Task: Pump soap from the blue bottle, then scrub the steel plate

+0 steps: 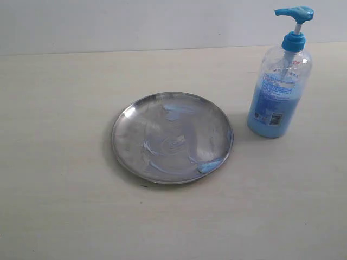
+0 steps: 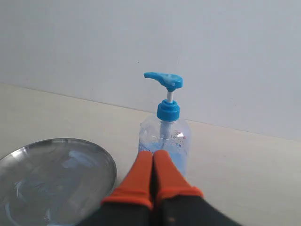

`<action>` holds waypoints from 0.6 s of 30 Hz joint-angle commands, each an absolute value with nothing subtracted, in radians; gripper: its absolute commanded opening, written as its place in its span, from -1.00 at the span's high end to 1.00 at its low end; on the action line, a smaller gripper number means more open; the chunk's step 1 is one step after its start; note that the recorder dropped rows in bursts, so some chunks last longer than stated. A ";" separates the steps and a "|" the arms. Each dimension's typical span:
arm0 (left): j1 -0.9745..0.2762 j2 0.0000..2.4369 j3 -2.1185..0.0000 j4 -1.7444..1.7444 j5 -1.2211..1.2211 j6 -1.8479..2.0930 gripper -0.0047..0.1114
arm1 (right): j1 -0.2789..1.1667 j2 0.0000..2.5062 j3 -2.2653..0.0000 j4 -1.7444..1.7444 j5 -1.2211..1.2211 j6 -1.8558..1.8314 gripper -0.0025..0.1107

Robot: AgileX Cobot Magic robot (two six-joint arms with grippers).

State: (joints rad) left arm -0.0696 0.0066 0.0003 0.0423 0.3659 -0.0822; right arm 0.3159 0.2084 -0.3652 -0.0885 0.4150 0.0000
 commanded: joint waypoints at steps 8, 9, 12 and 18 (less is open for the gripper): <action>-0.074 0.000 0.000 0.043 0.354 -0.083 0.92 | 0.314 0.204 -0.362 -0.086 0.401 0.000 0.96; -0.074 0.000 0.000 0.043 0.354 -0.083 0.92 | 0.314 0.204 -0.364 -0.074 0.389 0.010 0.96; -0.074 0.000 0.000 0.043 0.354 -0.083 0.92 | 0.314 0.204 -0.364 -0.009 0.389 0.010 0.96; -0.074 0.000 0.000 0.043 0.354 -0.083 0.92 | 0.314 0.204 -0.364 0.051 0.417 0.010 0.96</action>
State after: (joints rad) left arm -0.0696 0.0066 0.0003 0.0423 0.3659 -0.0822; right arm 0.3159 0.2084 -0.3652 0.0211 0.4057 0.0075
